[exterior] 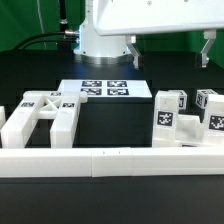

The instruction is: Assemble chair

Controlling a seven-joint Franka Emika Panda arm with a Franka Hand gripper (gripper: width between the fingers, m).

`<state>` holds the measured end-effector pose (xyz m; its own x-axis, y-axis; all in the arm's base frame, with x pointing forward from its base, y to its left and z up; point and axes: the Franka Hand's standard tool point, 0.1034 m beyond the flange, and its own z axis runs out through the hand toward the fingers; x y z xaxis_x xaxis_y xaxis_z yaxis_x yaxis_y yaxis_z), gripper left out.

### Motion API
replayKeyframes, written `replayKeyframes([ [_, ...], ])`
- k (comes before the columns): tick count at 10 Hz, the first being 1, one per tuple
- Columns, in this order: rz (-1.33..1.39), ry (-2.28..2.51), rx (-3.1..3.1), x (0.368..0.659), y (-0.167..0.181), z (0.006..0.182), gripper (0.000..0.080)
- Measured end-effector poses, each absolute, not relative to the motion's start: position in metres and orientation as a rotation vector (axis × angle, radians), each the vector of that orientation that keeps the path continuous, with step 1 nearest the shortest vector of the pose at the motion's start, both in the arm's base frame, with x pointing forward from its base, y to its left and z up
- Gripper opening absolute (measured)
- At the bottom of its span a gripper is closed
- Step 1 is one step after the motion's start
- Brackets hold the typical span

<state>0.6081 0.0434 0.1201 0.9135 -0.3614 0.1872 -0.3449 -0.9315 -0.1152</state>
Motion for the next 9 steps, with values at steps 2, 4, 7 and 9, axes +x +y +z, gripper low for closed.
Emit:
replayKeyframes([
  [2,-0.333,0.549,-3.0,0.608,0.043,0.117,0.0649],
  [4,-0.369,0.534,-3.033,0.594,0.041,0.09,0.0649],
  [7,-0.397,0.532,-3.058,0.591,0.036,0.069,0.0649],
  [9,-0.408,0.528,-3.08,0.59,0.032,0.049,0.0649],
])
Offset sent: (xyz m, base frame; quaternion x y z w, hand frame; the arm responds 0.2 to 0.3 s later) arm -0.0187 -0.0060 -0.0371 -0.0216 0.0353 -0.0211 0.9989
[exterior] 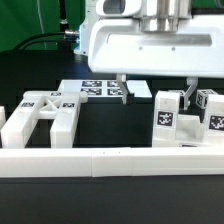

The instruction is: Assemble chair

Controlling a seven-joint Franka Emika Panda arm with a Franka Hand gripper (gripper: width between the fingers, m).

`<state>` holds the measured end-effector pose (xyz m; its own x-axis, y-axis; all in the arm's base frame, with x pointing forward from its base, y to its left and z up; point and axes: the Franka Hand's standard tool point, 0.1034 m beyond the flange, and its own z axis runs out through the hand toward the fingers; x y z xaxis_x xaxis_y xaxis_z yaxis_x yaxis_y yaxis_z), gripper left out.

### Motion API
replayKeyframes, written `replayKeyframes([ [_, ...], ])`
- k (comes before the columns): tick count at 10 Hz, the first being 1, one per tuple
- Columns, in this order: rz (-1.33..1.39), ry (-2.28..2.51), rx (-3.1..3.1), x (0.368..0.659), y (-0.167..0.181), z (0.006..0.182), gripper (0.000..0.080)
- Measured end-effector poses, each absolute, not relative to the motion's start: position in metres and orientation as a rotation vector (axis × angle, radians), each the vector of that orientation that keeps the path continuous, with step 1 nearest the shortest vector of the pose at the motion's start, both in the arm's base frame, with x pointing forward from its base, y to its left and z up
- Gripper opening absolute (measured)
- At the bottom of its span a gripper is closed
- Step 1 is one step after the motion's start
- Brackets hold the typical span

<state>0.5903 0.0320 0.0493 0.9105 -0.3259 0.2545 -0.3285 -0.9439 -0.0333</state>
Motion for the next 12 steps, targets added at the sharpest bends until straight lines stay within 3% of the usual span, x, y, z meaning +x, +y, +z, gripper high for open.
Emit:
replayKeyframes([
  [3,0.391,-0.506,3.048,0.591,0.033,0.028,0.0649],
  [9,0.385,-0.489,3.038,0.586,0.04,0.006,0.0649],
  [12,0.386,-0.488,3.037,0.587,0.039,0.005,0.0252],
])
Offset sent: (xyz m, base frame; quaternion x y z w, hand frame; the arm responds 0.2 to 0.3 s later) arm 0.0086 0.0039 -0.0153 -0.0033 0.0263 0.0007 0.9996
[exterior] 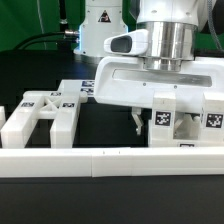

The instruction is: Assemble chair

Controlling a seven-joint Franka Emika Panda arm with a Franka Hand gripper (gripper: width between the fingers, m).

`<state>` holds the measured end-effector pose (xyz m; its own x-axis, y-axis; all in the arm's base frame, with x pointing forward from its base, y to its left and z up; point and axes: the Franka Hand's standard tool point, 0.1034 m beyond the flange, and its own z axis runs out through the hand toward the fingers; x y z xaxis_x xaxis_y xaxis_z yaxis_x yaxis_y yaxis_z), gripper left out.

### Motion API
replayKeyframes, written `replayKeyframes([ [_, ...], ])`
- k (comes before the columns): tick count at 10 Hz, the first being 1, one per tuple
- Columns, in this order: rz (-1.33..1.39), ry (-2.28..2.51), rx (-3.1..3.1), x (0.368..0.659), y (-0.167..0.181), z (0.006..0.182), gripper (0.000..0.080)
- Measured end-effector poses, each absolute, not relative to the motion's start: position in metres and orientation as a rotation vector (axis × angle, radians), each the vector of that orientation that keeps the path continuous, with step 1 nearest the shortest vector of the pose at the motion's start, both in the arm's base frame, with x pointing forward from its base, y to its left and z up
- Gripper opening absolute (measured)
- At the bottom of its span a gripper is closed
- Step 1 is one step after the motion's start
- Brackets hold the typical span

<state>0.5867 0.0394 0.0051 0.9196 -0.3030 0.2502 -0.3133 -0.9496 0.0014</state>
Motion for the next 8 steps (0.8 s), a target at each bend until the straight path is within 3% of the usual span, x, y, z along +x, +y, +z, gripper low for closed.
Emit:
replayKeyframes([
  [1,0.386,-0.488,3.037,0.587,0.039,0.005,0.0252],
  [2,0.386,-0.487,3.037,0.587,0.039,0.005,0.007],
  [5,0.38,-0.421,3.044,0.588,0.038,0.01,0.0036],
  [7,0.363,-0.356,3.086,0.579,0.028,0.061,0.0033],
  [8,0.351,-0.318,3.1,0.578,0.022,0.077,0.0033],
])
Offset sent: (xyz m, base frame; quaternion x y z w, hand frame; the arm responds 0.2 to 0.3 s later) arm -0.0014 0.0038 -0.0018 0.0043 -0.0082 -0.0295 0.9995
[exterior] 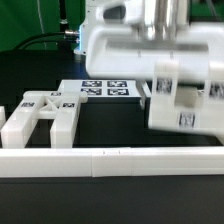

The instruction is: Assemble chair

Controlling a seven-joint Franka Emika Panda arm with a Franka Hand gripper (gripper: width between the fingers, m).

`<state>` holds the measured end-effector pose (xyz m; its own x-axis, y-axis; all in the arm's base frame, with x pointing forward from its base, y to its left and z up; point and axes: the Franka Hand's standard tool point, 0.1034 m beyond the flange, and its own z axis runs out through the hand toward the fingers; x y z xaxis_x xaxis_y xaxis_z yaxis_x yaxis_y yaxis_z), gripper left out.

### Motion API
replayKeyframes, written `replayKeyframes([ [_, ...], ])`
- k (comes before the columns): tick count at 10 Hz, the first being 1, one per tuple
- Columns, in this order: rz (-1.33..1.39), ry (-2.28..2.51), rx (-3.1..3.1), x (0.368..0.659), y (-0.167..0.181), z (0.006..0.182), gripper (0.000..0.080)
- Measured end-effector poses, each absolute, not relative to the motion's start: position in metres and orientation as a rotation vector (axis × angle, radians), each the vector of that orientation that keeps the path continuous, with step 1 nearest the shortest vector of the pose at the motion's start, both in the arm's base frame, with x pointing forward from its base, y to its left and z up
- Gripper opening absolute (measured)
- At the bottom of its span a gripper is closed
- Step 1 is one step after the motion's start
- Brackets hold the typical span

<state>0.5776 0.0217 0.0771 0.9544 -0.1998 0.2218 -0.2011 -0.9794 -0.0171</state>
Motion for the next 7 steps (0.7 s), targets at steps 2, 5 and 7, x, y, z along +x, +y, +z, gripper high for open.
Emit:
replayKeyframes([
  [2,0.366,-0.242,3.115,0.584,0.007,0.105,0.0033],
  [5,0.255,-0.265,3.134,0.575,0.01,0.094,0.0033],
  [7,0.014,-0.123,3.16,0.574,0.006,0.09,0.0033],
])
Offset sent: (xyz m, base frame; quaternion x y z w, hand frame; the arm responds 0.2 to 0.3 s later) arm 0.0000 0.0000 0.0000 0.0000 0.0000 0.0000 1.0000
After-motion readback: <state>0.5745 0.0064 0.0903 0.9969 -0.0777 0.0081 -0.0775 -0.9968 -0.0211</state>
